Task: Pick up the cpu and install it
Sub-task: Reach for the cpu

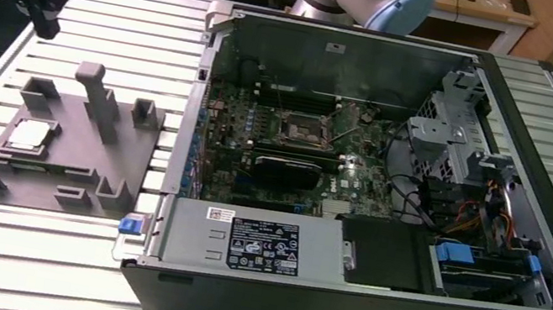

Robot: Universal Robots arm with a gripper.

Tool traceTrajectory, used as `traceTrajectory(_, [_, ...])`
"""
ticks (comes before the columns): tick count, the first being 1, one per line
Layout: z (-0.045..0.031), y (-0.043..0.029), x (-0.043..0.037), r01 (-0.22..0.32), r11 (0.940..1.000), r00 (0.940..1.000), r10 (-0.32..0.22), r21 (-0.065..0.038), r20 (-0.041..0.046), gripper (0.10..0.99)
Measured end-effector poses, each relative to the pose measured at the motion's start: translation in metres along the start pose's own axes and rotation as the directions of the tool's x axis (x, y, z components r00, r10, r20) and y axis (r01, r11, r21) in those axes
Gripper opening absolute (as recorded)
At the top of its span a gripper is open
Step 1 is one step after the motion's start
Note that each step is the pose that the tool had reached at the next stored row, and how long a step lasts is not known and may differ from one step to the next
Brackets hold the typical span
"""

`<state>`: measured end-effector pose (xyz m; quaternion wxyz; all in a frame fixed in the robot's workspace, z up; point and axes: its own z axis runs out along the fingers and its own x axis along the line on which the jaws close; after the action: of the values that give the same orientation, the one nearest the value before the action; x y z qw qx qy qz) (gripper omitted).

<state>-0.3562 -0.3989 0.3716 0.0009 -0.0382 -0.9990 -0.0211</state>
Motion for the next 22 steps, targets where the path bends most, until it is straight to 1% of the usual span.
traceTrajectory(14, [0.0019,-0.0016,0.0193,0.000,1.0000,1.0000,0.000,0.000,-0.0019,0.106])
traceTrajectory(22, [0.0032,-0.0027,0.0332,0.000,1.0000,1.0000,0.000,0.000,-0.0026,0.106])
